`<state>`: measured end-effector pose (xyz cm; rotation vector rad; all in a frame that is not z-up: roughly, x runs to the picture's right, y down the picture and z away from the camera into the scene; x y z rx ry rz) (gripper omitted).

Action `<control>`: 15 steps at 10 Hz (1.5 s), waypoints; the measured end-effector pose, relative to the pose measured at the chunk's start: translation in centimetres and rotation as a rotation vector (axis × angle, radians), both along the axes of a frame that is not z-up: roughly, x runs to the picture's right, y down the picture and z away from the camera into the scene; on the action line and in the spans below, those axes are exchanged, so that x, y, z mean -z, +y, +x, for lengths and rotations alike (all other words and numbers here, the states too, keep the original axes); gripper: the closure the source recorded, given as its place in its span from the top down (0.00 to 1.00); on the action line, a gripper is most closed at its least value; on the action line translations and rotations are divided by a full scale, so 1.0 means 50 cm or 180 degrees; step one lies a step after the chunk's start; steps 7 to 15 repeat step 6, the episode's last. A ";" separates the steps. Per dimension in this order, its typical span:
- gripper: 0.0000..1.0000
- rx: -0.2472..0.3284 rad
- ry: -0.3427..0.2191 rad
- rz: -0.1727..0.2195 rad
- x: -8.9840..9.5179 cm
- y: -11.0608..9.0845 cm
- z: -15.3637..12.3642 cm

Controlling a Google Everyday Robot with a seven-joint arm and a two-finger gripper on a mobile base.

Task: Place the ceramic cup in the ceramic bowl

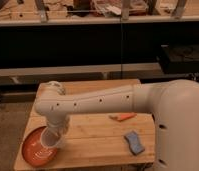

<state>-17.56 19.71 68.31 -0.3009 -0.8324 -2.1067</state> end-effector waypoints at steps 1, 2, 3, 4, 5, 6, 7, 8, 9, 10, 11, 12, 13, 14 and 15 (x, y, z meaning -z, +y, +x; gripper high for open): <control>0.04 -0.0004 0.0001 0.0000 -0.002 -0.001 0.008; 0.12 -0.0005 -0.0010 0.0003 -0.002 -0.002 0.005; 0.25 0.0005 -0.0024 0.0007 -0.003 -0.002 -0.011; 0.35 0.0012 -0.0033 0.0010 -0.003 -0.002 -0.027; 0.42 0.0014 -0.0033 0.0006 -0.003 -0.001 -0.030; 0.50 0.0014 -0.0019 0.0010 -0.006 -0.001 -0.025; 0.50 0.0014 -0.0019 0.0010 -0.006 -0.001 -0.025; 0.50 0.0014 -0.0019 0.0010 -0.006 -0.001 -0.025; 0.50 0.0014 -0.0019 0.0010 -0.006 -0.001 -0.025; 0.50 0.0014 -0.0019 0.0010 -0.006 -0.001 -0.025; 0.50 0.0014 -0.0019 0.0010 -0.006 -0.001 -0.025; 0.50 0.0014 -0.0019 0.0010 -0.006 -0.001 -0.025; 0.50 0.0014 -0.0019 0.0010 -0.006 -0.001 -0.025; 0.50 0.0014 -0.0019 0.0010 -0.006 -0.001 -0.025; 0.50 0.0014 -0.0019 0.0010 -0.006 -0.001 -0.025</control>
